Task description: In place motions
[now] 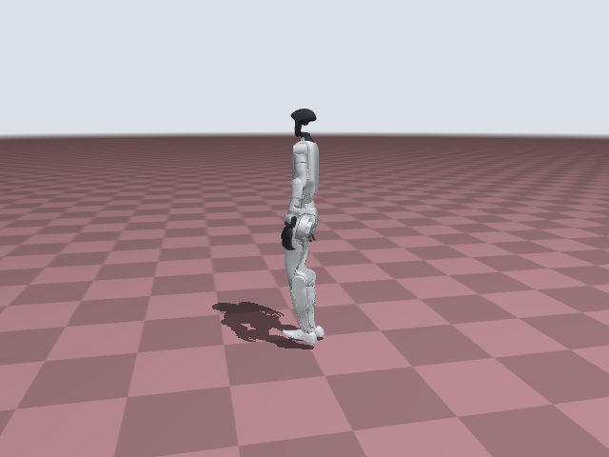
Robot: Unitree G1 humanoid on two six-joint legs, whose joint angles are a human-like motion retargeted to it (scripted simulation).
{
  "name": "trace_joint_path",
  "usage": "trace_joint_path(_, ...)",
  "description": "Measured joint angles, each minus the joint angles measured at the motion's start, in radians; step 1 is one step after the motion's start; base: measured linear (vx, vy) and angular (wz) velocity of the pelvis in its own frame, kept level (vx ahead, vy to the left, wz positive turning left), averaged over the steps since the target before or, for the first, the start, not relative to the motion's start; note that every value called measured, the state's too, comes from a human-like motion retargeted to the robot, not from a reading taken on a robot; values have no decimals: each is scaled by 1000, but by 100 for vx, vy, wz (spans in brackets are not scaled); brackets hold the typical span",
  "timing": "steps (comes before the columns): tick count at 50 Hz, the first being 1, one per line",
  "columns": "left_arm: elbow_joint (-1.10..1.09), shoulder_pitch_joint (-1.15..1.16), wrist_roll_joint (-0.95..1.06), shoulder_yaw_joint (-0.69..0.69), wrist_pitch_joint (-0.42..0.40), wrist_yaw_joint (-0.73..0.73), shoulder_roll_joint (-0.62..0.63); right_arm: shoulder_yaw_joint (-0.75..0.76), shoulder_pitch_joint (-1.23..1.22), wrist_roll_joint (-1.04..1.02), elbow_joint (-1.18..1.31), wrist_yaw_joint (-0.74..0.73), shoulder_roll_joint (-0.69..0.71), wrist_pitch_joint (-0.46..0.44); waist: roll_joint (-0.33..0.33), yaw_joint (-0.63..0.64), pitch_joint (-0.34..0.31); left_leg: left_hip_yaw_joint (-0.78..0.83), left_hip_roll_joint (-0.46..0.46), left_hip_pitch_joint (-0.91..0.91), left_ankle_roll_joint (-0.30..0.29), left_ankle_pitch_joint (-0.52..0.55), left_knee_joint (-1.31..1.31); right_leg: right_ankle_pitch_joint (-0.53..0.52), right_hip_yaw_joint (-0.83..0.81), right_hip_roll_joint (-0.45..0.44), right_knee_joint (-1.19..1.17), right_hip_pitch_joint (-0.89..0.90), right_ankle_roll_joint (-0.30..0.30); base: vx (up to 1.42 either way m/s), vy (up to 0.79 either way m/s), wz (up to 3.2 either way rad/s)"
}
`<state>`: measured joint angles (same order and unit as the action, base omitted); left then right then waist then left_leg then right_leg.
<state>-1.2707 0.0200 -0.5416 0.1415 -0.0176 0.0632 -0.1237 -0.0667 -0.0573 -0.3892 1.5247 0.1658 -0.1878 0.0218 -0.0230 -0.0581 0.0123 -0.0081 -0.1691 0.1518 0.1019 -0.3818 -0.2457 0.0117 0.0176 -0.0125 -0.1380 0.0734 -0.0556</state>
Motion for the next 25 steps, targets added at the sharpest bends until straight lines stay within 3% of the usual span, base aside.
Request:
trace_joint_path(5,-18,1,12,-6,10,-20,17,2,-23,-19,-5,3,-16,-25,-31,76,-31,-292,-147,-29,108,152,-75,-49,117,23,0,21,10,-14,9,-128)
trace_joint_path(8,-42,-5,17,-11,8,-29,19,10,-36,-11,-24,3,-14,-21,-42,83,-6,-346,-135,-22,160,152,-29,-95,145,0,14,75,-4,-17,-10,-91)
trace_joint_path(13,-122,-28,51,-5,14,-33,39,35,-54,-11,-72,8,-5,-18,-1,-16,-5,-263,-53,-74,160,111,117,-150,132,-48,26,112,-13,-20,8,-39)
trace_joint_path(18,-209,-80,66,15,49,-48,54,32,-48,71,-120,-5,16,12,4,-21,-105,-155,-23,-175,160,117,210,-168,157,-78,-3,81,1,-16,20,-129)
trace_joint_path(22,-236,-73,51,14,62,-42,44,23,-38,58,-97,-5,25,20,0,-12,-98,-74,10,-193,160,106,243,-94,-118,-44,-64,82,-39,3,-6,-138)
trace_joint_path(25,-251,-51,61,-17,62,-43,50,11,-31,-8,-70,-35,29,10,-1,-18,-74,-16,40,-188,160,91,254,-77,-168,-49,-118,82,-39,10,-15,-148)
